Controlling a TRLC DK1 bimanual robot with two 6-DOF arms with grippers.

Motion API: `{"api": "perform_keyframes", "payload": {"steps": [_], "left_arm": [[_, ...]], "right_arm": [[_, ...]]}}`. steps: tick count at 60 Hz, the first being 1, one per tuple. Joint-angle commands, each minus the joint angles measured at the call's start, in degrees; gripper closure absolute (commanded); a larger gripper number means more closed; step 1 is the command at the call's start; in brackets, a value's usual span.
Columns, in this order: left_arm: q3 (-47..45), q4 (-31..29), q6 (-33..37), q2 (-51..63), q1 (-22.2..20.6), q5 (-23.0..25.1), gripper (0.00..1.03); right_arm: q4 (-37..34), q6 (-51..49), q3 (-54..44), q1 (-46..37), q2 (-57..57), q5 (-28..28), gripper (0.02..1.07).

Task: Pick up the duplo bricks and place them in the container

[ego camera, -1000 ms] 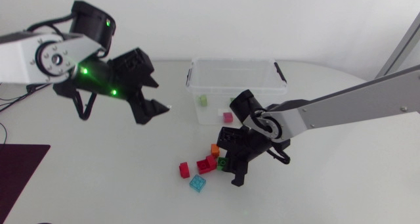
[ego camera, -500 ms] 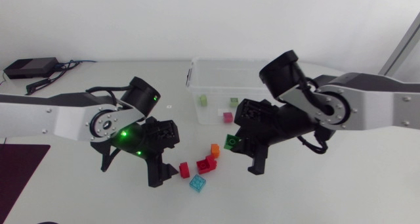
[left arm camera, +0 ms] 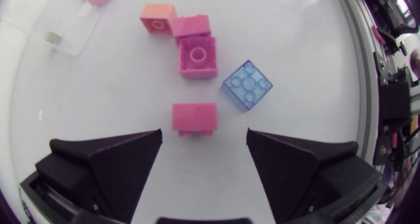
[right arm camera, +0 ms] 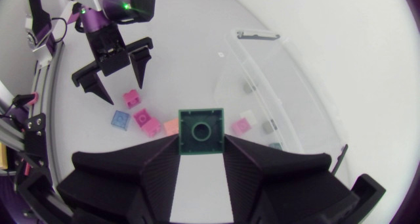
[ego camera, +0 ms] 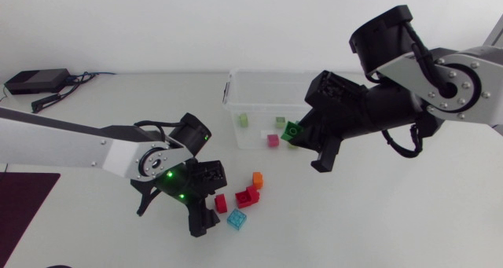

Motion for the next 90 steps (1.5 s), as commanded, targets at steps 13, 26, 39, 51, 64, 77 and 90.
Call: {"api": "perform_keyframes", "payload": {"steps": [13,26,39,51,64,77,90], "left_arm": [[3.9,0.9,-3.8,6.0,-0.8,-0.1,0.64],[2.4,0.2,-3.3,1.1,-0.6,-0.1,0.67],[4.0,-3.6,-2.5,-7.8,2.4,-0.2,0.67],[10.0,-5.7,-1.7,-13.2,4.8,-0.5,0.67],[18.5,-2.1,-2.5,-12.8,5.7,-0.5,0.67],[26.7,5.9,-5.6,-4.3,5.3,-0.5,0.66],[31.7,13.7,-5.9,5.1,4.3,-2.8,0.66]], "right_arm": [[6.6,6.4,5.6,-5.1,2.5,0.1,0.83],[13.0,8.9,11.1,-8.5,11.7,0.3,0.83],[17.7,12.1,19.0,-11.6,23.2,3.4,0.79],[17.8,13.0,22.2,-11.3,28.0,6.3,0.19],[19.1,13.0,16.3,-11.4,19.7,6.3,0.18],[18.4,11.5,4.7,-7.6,6.8,3.7,0.18],[14.6,9.4,-5.8,0.6,-2.6,2.8,0.18]]}}
